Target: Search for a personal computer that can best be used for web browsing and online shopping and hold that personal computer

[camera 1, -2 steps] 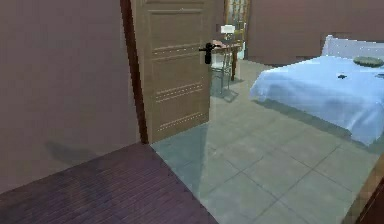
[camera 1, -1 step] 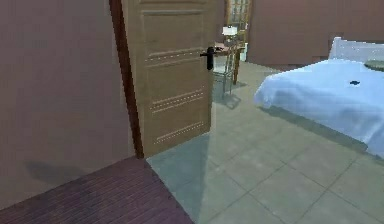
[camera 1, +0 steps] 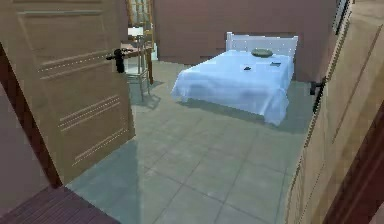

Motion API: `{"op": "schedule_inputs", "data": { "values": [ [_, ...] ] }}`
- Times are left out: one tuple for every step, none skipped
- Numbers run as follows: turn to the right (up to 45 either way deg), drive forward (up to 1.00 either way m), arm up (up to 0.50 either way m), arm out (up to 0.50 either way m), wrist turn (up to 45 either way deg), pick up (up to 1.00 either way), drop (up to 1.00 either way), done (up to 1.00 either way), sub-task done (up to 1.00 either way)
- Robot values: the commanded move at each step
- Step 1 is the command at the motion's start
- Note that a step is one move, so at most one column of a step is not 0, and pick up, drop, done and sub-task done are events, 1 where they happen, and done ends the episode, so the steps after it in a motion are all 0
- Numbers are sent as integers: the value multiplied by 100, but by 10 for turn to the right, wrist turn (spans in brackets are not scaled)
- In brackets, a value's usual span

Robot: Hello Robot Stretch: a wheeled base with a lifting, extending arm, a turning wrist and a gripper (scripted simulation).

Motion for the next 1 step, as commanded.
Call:
{"op": "schedule_inputs", "data": {
  "values": [
    [0, 100, 0, 0, 0, 0, 0, 0, 0]
  ]
}}
